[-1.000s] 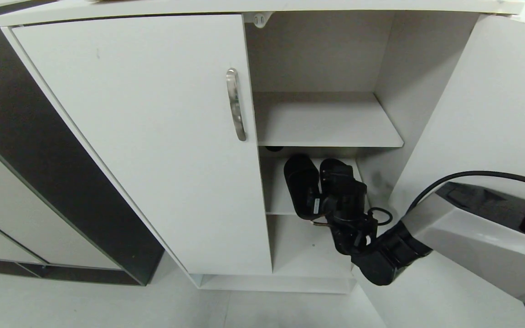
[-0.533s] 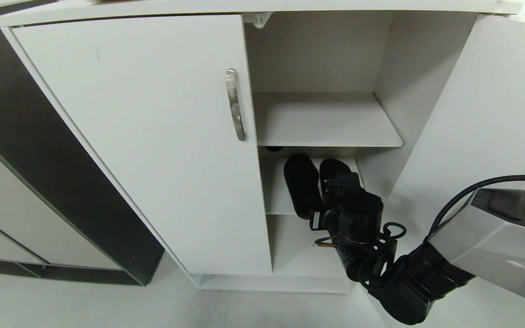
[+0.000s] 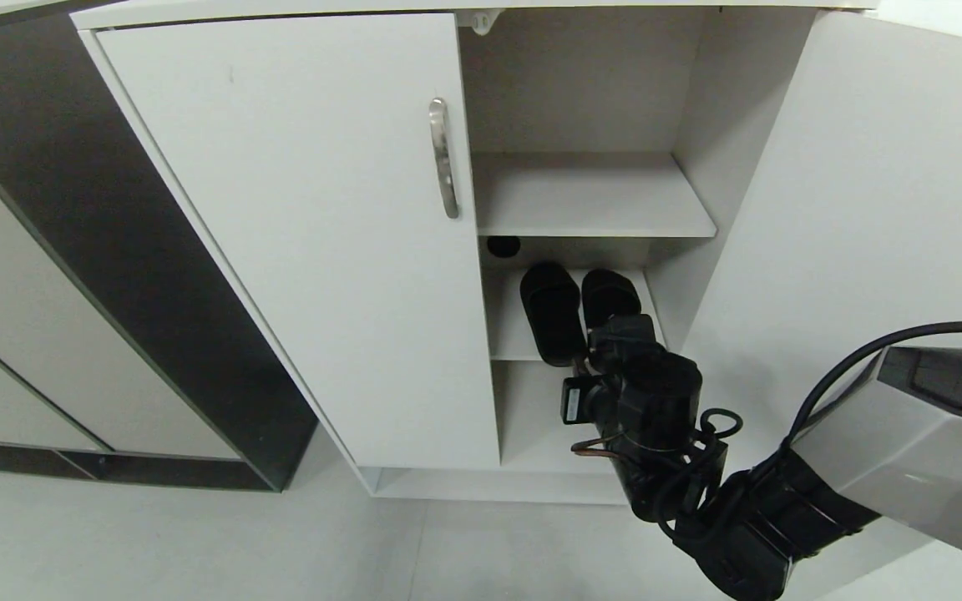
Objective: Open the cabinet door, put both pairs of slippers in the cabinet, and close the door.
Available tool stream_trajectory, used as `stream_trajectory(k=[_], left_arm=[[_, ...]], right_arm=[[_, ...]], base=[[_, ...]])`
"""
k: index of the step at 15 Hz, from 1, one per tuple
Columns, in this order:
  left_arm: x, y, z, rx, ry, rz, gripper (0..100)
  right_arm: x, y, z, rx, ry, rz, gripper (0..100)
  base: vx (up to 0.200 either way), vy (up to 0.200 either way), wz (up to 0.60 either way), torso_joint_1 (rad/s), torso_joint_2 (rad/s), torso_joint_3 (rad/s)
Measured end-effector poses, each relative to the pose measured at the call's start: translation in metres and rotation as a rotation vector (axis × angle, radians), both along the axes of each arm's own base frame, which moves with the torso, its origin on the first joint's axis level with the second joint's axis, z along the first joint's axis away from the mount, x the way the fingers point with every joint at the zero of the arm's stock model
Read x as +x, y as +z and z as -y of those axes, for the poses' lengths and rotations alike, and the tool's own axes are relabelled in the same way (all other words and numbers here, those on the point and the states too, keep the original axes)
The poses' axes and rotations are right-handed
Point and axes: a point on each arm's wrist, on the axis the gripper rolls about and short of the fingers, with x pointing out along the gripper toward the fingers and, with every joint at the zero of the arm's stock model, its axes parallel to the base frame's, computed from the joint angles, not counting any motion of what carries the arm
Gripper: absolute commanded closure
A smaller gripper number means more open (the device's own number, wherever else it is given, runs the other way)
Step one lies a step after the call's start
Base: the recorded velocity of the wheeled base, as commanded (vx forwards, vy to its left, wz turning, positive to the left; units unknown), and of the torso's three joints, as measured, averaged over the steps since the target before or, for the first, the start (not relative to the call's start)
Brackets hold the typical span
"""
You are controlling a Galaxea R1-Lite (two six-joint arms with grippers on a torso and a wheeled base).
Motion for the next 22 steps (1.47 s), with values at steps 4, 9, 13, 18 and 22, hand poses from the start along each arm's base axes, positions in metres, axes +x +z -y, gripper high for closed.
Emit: stream_trajectory(k=[4,9,13,18,22], left_arm=[[0.0,0.0,0.0,0.0,0.0,0.0,100],[0.0,0.0,0.0,0.0,0.0,0.0,100],[0.0,0.0,0.0,0.0,0.0,0.0,100],[0.0,0.0,0.0,0.0,0.0,0.0,100],[0.0,0.0,0.0,0.0,0.0,0.0,100]], right_arm=[[-0.0016,0.0001,-0.001,-0.001,0.004,-0.001,0],[-0.0036,-0.0028,0.0001,-0.012,0.005,-0.01,0],[-0.0036,-0.0025,0.001,-0.013,0.003,-0.01,0],[-0.0056,-0.0048,0.0025,-0.027,0.005,-0.01,0],[-0.0065,-0.0049,0.0021,-0.028,0.007,-0.01,0]], base=[[-0.1,0.0,0.0,-0.002,0.0,0.001],[0.0,0.0,0.0,0.0,0.0,0.0],[0.0,0.0,0.0,0.0,0.0,0.0],[0.0,0.12,0.0,0.0,0.0,0.001],[0.0,0.2,0.0,0.005,0.0,0.001]])
